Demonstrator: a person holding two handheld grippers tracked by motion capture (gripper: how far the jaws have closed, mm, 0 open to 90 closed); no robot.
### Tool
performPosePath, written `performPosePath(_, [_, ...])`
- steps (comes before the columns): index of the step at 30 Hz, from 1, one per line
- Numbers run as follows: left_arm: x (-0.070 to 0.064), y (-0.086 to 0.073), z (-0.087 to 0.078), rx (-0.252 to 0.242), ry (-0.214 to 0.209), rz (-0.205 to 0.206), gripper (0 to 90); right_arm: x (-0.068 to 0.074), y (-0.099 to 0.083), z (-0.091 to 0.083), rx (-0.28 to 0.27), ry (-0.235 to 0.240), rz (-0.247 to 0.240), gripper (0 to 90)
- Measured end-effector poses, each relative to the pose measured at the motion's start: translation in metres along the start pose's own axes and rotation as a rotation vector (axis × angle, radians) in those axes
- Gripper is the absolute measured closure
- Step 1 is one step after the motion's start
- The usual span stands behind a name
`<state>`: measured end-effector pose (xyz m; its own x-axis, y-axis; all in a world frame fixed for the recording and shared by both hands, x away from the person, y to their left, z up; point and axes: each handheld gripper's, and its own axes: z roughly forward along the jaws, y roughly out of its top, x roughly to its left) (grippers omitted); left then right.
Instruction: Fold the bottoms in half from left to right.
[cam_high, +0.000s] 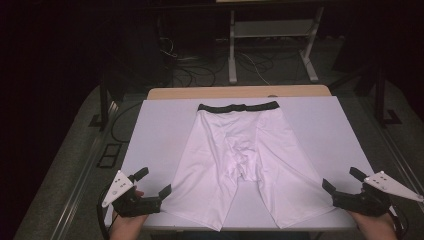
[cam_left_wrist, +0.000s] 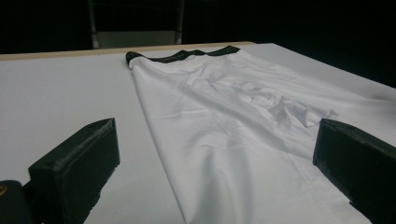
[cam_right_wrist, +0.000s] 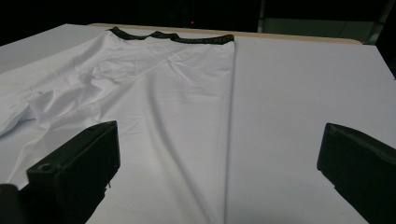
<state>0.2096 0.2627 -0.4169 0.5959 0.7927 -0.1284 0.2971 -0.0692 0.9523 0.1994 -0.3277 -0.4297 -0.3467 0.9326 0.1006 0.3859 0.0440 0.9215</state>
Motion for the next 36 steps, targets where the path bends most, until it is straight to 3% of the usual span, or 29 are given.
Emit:
performPosePath(15, [0.0, -0.001, -0.001, 0.012, -0.007, -0.004, 0.0, 0.001, 0.001, 0.002, 0.013, 0.012, -0.006, 0.0])
performPosePath(22, [-0.002, 0.0, 0.0, 0.016, -0.012, 0.006, 0.0, 0.004, 0.006, 0.002, -0.006, 0.056, -0.007, 0.0])
performPosePath(23, [-0.004, 0.002, -0.001, 0.01, -0.007, 0.021, 0.0, 0.004, 0.006, 0.002, -0.006, 0.056, -0.007, 0.0])
performPosePath(28, [-0.008, 0.003, -0.002, 0.01, -0.024, 0.024, 0.0, 0.008, 0.015, 0.003, -0.039, 0.11, 0.037, 0.0])
performPosePath(36, [-0.012, 0.003, -0.002, 0.033, -0.042, 0.038, 0.0, 0.015, 0.023, 0.013, -0.024, 0.149, 0.002, 0.0])
